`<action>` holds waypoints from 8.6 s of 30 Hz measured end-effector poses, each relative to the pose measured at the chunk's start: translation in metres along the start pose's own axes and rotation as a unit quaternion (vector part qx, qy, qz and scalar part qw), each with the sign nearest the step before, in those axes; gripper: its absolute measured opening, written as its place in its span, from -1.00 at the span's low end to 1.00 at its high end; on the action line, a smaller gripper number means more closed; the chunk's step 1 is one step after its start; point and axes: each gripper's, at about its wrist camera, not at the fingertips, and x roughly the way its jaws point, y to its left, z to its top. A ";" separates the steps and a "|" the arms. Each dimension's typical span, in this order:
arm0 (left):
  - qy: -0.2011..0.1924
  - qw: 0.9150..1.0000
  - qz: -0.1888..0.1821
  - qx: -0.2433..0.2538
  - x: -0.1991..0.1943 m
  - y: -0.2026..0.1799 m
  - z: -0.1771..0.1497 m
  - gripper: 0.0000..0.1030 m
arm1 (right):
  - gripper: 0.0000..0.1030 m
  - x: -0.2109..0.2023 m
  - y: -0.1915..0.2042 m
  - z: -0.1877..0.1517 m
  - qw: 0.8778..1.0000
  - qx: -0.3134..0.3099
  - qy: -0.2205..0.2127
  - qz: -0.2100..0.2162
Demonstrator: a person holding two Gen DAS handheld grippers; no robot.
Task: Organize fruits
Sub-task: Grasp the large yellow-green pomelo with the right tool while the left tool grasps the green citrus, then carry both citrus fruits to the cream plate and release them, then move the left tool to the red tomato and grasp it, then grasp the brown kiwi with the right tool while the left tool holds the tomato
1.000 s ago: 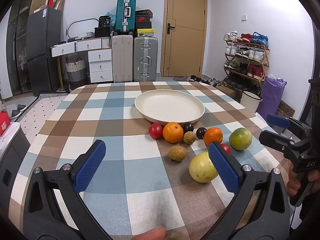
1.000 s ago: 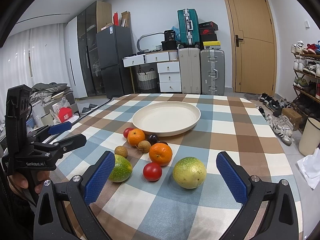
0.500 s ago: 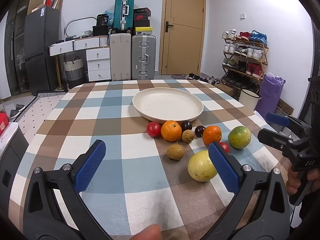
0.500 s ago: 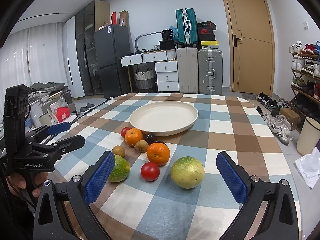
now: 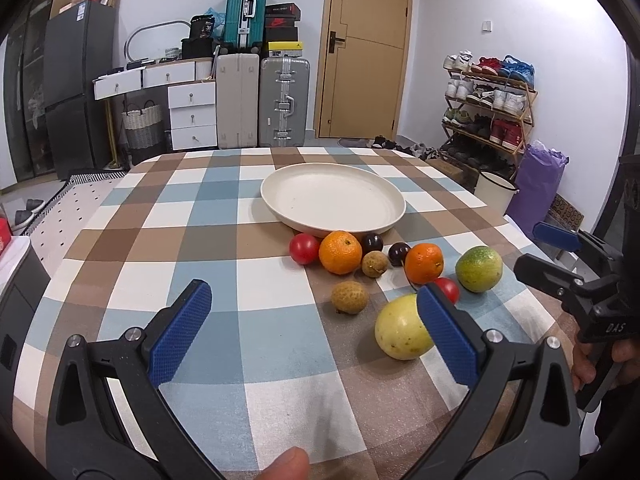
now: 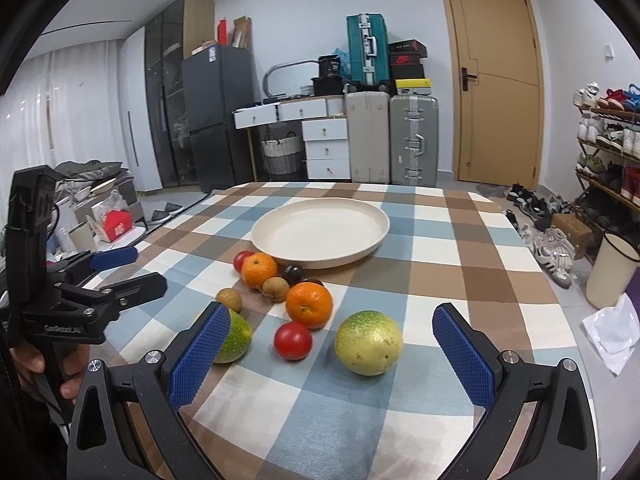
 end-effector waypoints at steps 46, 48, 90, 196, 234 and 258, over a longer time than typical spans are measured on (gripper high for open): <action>0.159 0.980 -0.084 0.086 0.063 -0.060 -0.012 -0.04 | 0.10 0.070 -0.032 -0.006 0.984 0.038 0.172 0.013; 0.164 0.978 -0.093 0.084 0.066 -0.061 -0.013 -0.07 | 0.02 0.071 -0.032 -0.006 0.984 0.037 0.174 0.014; 0.015 1.000 -0.002 -0.003 0.034 0.002 0.091 -0.08 | -0.04 0.054 0.007 0.085 0.995 0.025 0.076 0.054; 0.104 0.994 -0.011 0.027 0.072 0.004 0.018 1.00 | 0.92 0.092 0.011 0.007 0.982 0.016 0.190 -0.003; 0.185 0.980 -0.047 0.049 0.108 -0.005 0.008 0.27 | -0.38 0.094 0.030 -0.007 0.979 -0.020 0.203 0.022; 0.108 0.990 -0.089 0.029 0.066 0.000 0.031 -0.52 | -0.39 0.058 0.021 0.012 0.987 0.007 0.156 0.043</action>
